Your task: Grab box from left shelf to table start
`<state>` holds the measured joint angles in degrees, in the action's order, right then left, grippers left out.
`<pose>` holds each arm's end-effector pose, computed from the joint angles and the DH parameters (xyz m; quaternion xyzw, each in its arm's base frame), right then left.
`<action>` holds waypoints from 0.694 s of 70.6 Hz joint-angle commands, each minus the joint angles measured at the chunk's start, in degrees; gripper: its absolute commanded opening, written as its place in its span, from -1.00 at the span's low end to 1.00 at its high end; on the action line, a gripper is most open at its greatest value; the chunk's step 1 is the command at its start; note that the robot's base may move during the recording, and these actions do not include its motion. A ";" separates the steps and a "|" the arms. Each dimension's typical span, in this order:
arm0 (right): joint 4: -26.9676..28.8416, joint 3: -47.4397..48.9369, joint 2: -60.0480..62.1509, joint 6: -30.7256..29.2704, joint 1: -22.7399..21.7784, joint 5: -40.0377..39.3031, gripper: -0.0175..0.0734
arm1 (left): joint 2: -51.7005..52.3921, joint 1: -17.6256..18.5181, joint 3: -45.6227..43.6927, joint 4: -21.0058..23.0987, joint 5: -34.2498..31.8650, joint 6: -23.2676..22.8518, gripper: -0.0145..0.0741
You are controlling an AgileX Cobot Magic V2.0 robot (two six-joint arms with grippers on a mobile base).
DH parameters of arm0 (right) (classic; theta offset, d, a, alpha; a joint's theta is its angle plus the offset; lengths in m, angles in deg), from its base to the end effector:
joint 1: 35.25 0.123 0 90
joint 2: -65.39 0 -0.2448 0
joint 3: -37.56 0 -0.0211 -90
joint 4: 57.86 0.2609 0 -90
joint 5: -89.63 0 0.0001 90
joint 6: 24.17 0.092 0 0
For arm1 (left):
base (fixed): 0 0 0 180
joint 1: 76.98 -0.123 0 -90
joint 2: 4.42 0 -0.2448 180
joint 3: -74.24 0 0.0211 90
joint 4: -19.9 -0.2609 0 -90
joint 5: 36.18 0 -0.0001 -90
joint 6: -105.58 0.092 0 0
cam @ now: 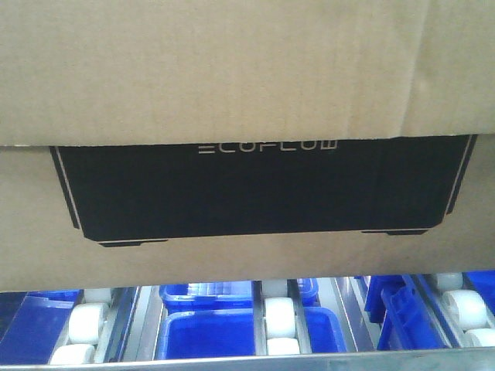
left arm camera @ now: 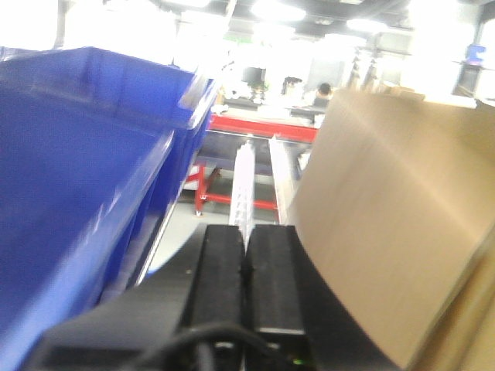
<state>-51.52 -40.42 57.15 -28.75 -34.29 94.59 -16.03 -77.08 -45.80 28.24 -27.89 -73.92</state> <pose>0.1086 0.0027 0.1944 0.0015 0.7142 0.0199 0.6997 0.0916 -0.0018 0.2910 -0.0359 0.6403 -0.0579 0.7651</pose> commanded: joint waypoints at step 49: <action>0.03 1.38 0.57 -0.20 0.01 -4.96 -0.47 | -45.56 11.26 -47.38 6.35 34.54 -0.50 0.44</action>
<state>-51.52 -40.42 57.15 -28.75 -34.29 94.59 -58.34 -67.19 -90.12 33.39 8.77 -73.92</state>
